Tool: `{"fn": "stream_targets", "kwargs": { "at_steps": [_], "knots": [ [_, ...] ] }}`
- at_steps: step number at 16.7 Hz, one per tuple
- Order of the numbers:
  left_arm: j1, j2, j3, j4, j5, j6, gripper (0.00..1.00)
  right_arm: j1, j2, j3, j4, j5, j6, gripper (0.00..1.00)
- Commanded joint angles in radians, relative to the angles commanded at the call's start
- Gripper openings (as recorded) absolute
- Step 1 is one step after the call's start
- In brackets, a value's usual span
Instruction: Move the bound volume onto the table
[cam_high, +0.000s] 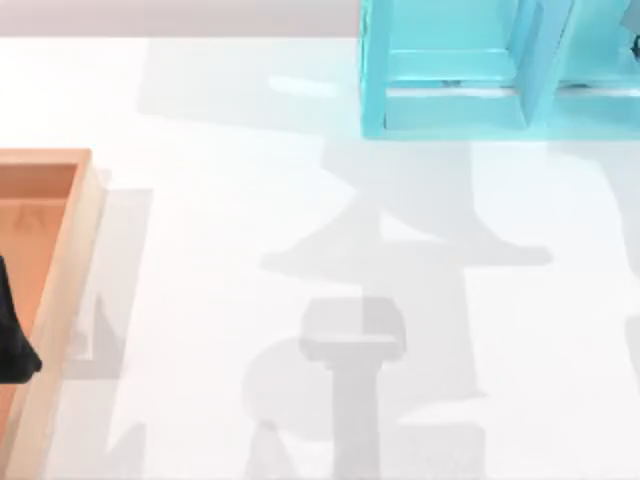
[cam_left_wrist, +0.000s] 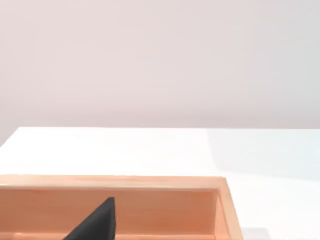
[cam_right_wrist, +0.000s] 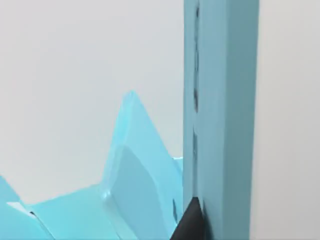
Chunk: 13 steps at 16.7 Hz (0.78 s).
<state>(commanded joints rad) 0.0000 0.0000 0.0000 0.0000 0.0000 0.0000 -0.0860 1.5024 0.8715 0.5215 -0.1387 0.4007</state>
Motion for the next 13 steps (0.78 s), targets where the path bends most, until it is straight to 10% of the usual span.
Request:
{"fn": "stream_targets", "kwargs": {
  "at_steps": [13],
  "knots": [
    [0.0, 0.0, 0.0, 0.0, 0.0, 0.0, 1.0, 0.004, -0.291, -0.142, -0.176, -0.005, -0.009, 0.0]
  ]
}}
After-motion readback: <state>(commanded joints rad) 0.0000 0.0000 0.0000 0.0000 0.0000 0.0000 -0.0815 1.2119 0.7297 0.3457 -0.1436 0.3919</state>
